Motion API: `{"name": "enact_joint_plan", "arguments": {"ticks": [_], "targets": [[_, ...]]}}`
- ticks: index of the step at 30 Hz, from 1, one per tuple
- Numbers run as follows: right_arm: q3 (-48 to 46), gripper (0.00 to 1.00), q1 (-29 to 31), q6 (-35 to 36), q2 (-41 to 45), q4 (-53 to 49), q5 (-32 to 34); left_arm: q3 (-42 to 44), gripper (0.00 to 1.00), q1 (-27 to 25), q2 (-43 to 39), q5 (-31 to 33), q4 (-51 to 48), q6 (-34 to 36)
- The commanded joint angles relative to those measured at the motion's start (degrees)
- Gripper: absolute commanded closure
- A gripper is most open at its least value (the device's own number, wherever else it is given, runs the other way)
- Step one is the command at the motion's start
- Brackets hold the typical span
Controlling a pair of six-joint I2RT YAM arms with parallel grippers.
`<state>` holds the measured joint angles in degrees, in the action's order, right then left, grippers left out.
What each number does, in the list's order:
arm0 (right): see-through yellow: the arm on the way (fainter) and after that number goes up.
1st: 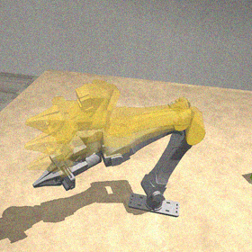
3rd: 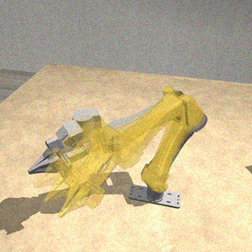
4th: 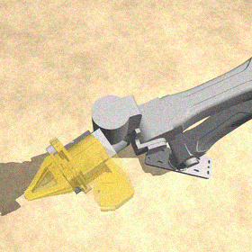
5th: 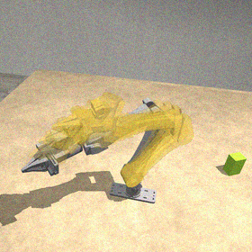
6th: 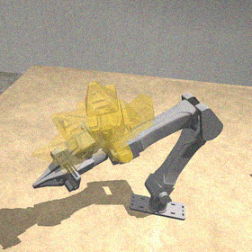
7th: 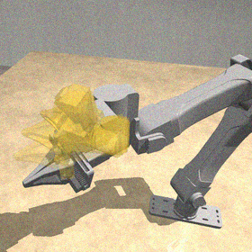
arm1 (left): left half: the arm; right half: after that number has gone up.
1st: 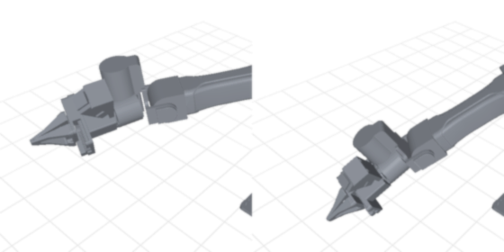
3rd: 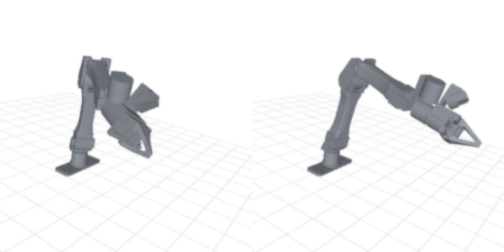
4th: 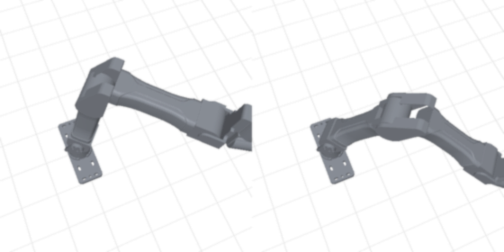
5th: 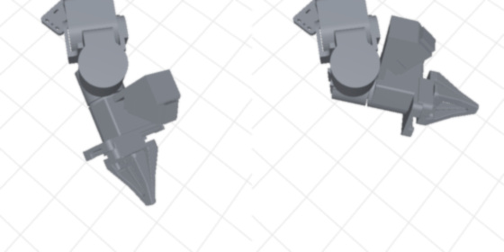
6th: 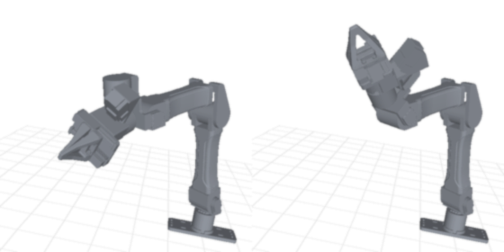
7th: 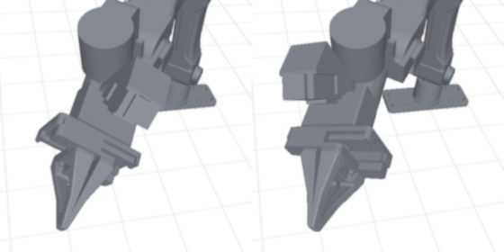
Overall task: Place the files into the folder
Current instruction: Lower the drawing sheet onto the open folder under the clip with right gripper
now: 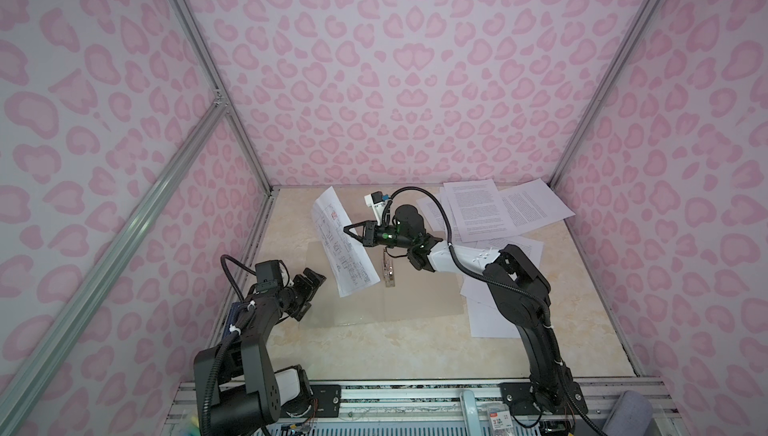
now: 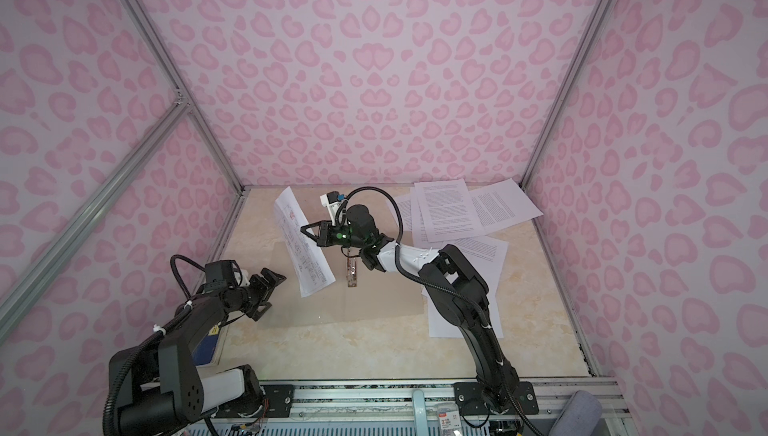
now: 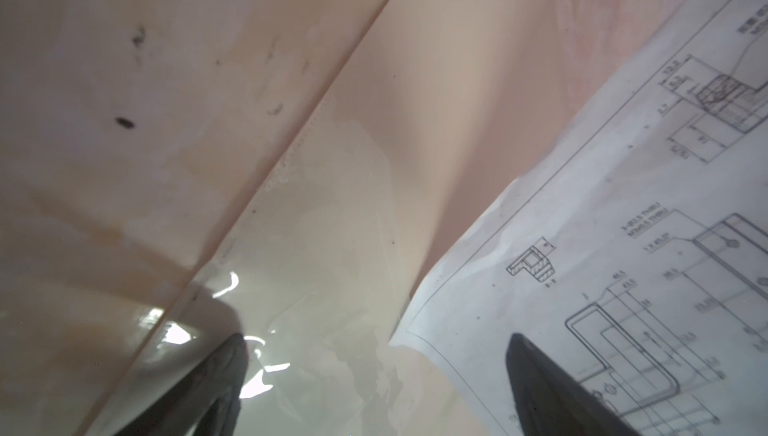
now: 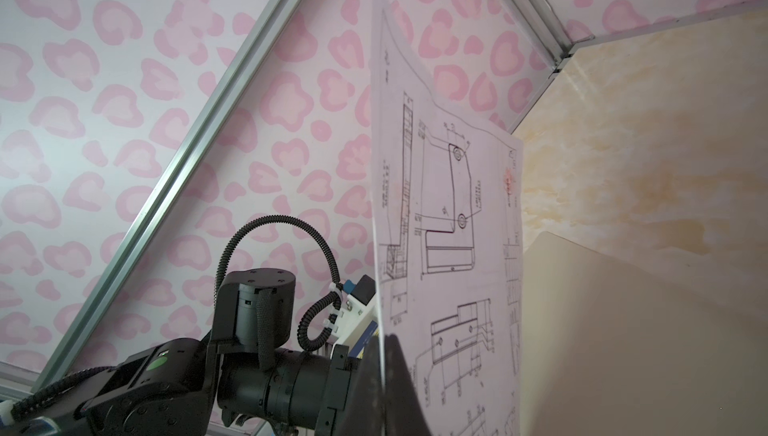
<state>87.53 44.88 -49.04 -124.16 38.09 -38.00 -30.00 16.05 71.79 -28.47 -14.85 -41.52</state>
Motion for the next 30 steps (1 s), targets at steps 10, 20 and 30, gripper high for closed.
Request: {"name": "enact_joint_plan", "arguments": {"ticks": [10, 20, 30], "targets": [[-7.08, 1.00, -2.06, 1.75, -0.52, -0.33, 1.59, -0.18, 0.02, 0.03, -1.21, -1.47, 0.72, -0.38], [-7.75, 1.00, -0.06, 12.60, 2.85, -16.59, 11.76, -0.05, 0.02, 0.03, -1.30, -0.45, -0.21, -0.48], [-10.35, 1.00, 2.51, 7.89, 1.77, -15.85, 20.00, -2.54, 0.02, 0.07, -3.56, -0.19, -3.16, 0.88]]}}
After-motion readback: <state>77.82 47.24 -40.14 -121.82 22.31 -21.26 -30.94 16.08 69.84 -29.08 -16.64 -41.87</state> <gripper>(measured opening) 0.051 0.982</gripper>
